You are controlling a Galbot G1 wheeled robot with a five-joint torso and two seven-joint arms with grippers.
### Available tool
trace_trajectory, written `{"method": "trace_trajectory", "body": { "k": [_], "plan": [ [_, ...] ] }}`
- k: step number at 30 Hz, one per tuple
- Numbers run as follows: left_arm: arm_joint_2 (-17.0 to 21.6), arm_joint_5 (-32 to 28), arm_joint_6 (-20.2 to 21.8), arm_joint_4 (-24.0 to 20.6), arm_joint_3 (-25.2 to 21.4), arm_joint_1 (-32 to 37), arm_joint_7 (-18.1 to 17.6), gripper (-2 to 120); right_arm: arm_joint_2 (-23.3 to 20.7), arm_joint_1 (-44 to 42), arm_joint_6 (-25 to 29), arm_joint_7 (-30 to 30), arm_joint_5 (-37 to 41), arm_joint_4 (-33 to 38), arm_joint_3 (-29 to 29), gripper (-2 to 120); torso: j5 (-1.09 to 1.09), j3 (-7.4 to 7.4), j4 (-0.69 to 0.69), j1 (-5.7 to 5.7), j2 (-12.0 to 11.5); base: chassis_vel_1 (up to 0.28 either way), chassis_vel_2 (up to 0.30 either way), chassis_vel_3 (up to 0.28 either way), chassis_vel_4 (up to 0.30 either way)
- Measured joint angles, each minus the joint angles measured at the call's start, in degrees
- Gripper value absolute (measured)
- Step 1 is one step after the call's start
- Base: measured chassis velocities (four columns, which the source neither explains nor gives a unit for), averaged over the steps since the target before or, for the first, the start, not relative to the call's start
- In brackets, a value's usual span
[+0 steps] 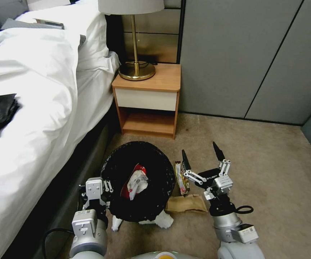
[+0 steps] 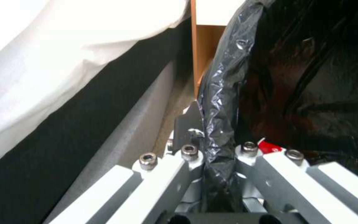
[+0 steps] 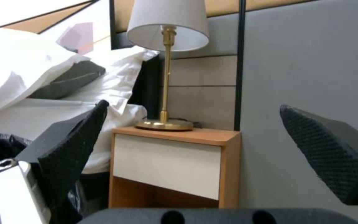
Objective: Pick up the trash bin, then pick up the garbage from the floor and place it into the trash bin.
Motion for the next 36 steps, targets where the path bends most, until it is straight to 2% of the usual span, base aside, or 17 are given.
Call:
{"method": "trace_trajectory", "body": {
  "k": [7, 10, 11, 13, 14, 16, 17, 19, 20, 23, 31, 36],
  "plan": [
    [0.1, -0.1, 0.0, 0.0, 0.0, -0.1, 0.0, 1, -1.4, 1.0, 0.5, -4.0, 0.7, -2.5, 3.4, 100, 0.0, -0.01, 0.0, -0.01, 0.0, 0.023, -0.022, -0.019, 0.014],
    [0.3, -0.3, 0.0, 0.0, -0.2, -0.1, 0.0, 1, -3.7, 3.4, -0.1, -11.5, 2.1, -6.9, 7.5, 100, 0.01, -0.01, 0.01, -0.01, 0.0, 0.0, 0.0, 0.0, 0.0],
    [0.3, -0.3, 0.0, 0.0, -0.2, -0.1, 0.0, 1, -3.7, 3.4, -0.1, -11.5, 2.1, -6.9, 7.5, 100, 0.01, -0.01, 0.01, -0.01, 0.0, 0.0, 0.0, 0.0, 0.0],
    [0.3, -0.4, 0.0, -0.2, -0.3, -0.1, 0.0, 1, -6.1, 4.6, -0.8, -19.1, 2.4, -11.3, 9.7, 100, 0.0, -0.01, 0.0, 0.0, 0.0, 0.0, 0.0, 0.0, 0.0],
    [0.3, -0.4, 0.0, -0.2, -0.3, -0.1, 0.0, 1, -6.1, 4.6, -0.8, -19.1, 2.4, -11.3, 9.7, 100, 0.0, -0.01, 0.0, 0.0, 0.0, 0.0, 0.0, 0.0, 0.0],
    [0.4, -0.5, 0.0, -0.3, -0.4, -0.1, 0.0, 1, -8.3, 5.6, -1.3, -27.6, 1.9, -15.9, 10.5, 100, 0.01, -0.01, 0.0, 0.0, 0.0, 0.0, 0.0, 0.0, 0.0],
    [0.4, -0.5, 0.0, -0.3, -0.4, -0.1, 0.0, 1, -8.3, 5.6, -1.3, -27.6, 1.9, -15.9, 10.5, 100, 0.01, -0.01, 0.0, 0.0, 0.0, 0.0, 0.0, 0.0, 0.0],
    [0.4, -0.5, 0.0, -0.4, -0.4, 0.0, 0.0, 1, -10.3, 7.5, -1.9, -36.9, 0.4, -21.7, 11.0, 100, 0.01, -0.01, 0.0, 0.0, 0.0, 0.0, 0.0, 0.0, 0.0],
    [0.4, -0.5, 0.0, -0.4, -0.4, 0.0, 0.0, 1, -10.3, 7.5, -1.9, -36.9, 0.4, -21.7, 11.0, 100, 0.01, -0.01, 0.0, 0.0, 0.0, 0.0, 0.0, 0.0, 0.0],
    [0.3, -0.3, 0.0, -0.5, -0.4, 0.2, -0.1, 1, -12.0, 10.7, -2.8, -42.3, -2.3, -28.3, 10.1, 100, 0.0, -0.01, 0.0, -0.01, 0.0, 0.0, 0.0, 0.0, 0.0],
    [0.1, 0.1, 0.0, -0.6, -0.4, 0.5, -0.1, 1, -12.6, 17.4, -3.8, -47.2, -10.9, -39.3, 5.8, 100, -0.01, -0.01, 0.0, 0.0, 0.0, 0.0, 0.0, 0.0, 0.0],
    [-0.1, 0.7, -0.1, -0.6, -0.4, 0.9, -0.1, 1, -10.9, 21.1, -2.5, -45.1, -15.7, -46.0, 4.0, 100, -0.01, 0.0, 0.0, 0.0, 0.0, 0.0, 0.0, 0.0, 0.0]
  ]
}}
